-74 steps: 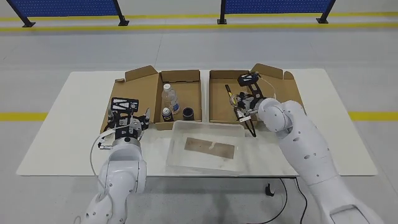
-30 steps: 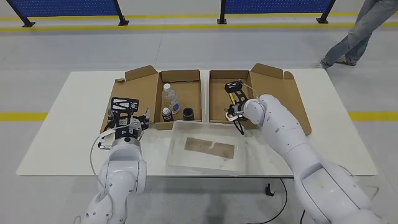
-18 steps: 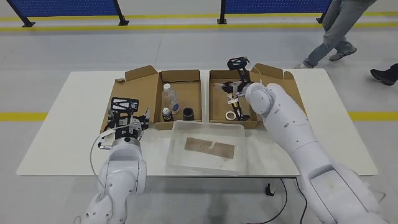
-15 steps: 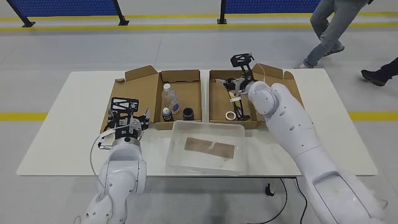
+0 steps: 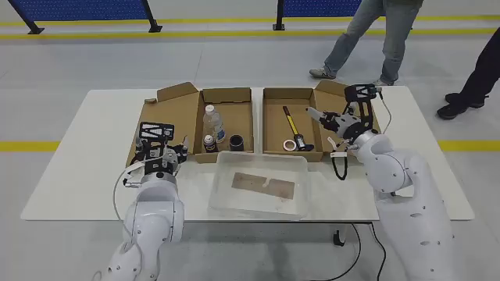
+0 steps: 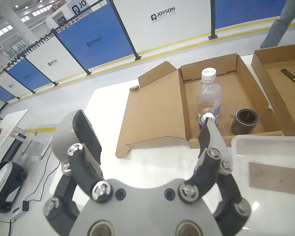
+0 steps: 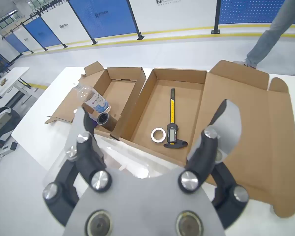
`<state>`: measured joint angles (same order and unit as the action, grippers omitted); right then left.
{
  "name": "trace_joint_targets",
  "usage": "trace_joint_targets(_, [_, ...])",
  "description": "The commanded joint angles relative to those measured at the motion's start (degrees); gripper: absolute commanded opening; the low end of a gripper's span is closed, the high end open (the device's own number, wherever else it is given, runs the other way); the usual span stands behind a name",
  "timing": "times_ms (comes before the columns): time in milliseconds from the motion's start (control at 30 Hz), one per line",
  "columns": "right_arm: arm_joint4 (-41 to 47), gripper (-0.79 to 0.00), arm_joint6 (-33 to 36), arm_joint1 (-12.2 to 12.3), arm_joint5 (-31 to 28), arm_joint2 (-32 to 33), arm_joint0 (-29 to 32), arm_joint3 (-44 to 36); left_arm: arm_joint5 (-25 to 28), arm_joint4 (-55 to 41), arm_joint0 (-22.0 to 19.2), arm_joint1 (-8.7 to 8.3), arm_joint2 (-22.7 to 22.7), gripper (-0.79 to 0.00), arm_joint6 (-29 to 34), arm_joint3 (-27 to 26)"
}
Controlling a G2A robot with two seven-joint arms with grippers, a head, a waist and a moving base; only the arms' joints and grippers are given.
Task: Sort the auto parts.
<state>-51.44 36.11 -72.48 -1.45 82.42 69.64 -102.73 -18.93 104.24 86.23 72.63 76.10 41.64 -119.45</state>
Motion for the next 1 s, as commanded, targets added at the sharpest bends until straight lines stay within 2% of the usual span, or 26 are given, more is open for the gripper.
trace_joint_targets(0, [0.04, 0.000, -0.16, 0.34, 1.21, 2.94, 5.24, -5.53, 0.00, 0.00, 0.00, 0.00, 0.00, 0.000, 0.00, 0.00])
trace_joint_targets(200, [0.27, 0.000, -1.25, 0.96, 3.63, 10.35, 16.66, -15.98, 0.00, 0.00, 0.00, 0.00, 0.00, 0.000, 0.00, 0.00])
trace_joint_targets(967, [0.27, 0.000, -1.25, 0.96, 3.62, 10.35, 16.65, -15.98, 0.00, 0.00, 0.00, 0.00, 0.00, -0.001, 0.00, 0.00])
